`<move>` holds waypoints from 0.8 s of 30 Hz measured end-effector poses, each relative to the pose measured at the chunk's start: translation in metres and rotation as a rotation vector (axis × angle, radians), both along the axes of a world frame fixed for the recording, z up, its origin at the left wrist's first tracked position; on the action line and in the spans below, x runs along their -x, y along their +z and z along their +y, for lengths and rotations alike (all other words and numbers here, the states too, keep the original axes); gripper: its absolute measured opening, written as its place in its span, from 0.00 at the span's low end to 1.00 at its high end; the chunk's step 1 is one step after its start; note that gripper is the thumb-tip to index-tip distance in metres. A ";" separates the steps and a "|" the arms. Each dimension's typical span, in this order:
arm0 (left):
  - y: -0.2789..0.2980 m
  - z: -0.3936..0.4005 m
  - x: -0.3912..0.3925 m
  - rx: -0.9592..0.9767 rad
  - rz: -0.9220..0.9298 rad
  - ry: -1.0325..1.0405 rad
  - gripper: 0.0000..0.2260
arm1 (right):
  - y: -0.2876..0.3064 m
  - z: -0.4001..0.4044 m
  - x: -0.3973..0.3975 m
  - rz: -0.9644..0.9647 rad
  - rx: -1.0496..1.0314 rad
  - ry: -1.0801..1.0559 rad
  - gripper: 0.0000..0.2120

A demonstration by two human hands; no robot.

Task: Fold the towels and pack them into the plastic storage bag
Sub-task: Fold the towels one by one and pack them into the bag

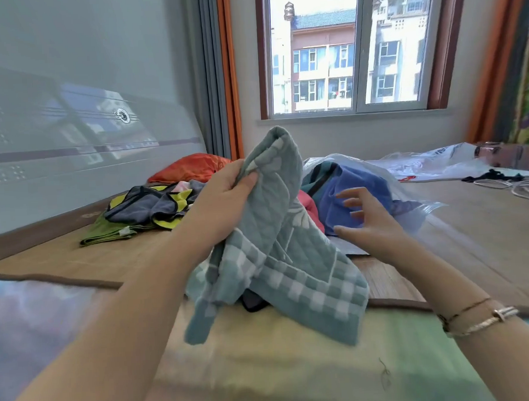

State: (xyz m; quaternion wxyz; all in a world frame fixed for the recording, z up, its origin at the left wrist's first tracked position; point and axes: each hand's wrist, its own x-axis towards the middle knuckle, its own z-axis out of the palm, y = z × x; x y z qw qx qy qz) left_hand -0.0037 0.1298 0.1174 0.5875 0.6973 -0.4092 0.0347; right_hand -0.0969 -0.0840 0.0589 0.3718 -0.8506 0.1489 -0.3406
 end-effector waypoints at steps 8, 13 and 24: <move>0.059 0.030 0.032 -0.169 -0.040 -0.288 0.10 | 0.054 0.048 0.025 -0.163 0.009 0.327 0.23; 0.106 0.045 0.034 -0.135 -0.087 -0.303 0.09 | 0.093 0.040 0.036 -0.099 -0.198 0.495 0.20; 0.112 0.047 -0.051 0.000 -0.028 -0.107 0.09 | 0.132 0.016 -0.013 0.345 -0.281 0.594 0.19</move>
